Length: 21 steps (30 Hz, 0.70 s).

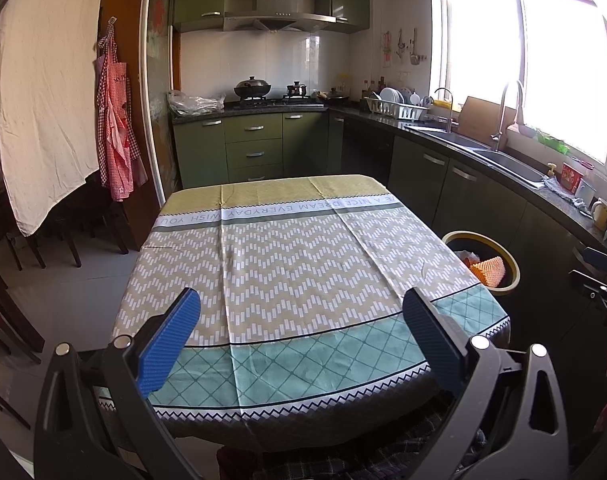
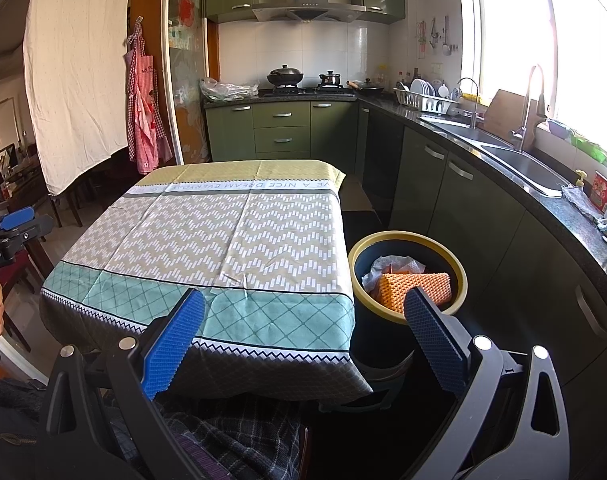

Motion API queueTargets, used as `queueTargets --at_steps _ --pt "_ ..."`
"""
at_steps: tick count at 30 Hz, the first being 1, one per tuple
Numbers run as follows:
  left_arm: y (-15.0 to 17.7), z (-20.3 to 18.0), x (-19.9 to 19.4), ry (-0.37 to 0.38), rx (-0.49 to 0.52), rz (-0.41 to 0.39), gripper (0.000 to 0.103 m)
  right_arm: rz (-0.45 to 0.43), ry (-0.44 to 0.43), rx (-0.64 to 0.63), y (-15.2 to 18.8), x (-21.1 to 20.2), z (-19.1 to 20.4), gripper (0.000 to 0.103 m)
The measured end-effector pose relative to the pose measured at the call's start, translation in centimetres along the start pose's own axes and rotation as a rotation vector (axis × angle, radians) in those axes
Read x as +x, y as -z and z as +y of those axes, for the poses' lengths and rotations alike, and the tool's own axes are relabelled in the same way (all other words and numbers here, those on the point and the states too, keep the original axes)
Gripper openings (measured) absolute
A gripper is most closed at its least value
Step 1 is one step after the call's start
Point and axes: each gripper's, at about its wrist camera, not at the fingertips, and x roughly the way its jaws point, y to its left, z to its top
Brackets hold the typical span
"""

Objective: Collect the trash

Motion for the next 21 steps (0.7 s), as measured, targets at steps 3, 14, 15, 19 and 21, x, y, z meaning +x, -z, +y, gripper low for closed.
queueTargets --at_steps 3,14,15,19,21 --pt "0.04 -0.06 0.1 -0.001 0.004 0.003 0.096 0.001 0.001 0.0 -0.07 0.01 -0.02 0.098" --pt "-0.11 0.05 0.16 -0.013 0.0 0.001 0.096 0.005 -0.002 -0.004 0.0 0.16 -0.14 0.098" --pt "-0.13 0.13 0.17 -0.015 -0.004 0.0 0.096 0.006 -0.004 -0.006 0.0 0.22 -0.21 0.098" --pt "-0.22 0.39 0.14 -0.031 -0.009 -0.009 0.096 0.007 -0.005 -0.008 0.08 0.28 -0.32 0.098" --pt "-0.27 0.5 0.17 -0.033 -0.01 -0.006 0.096 0.009 -0.004 -0.008 0.08 0.36 -0.37 0.098"
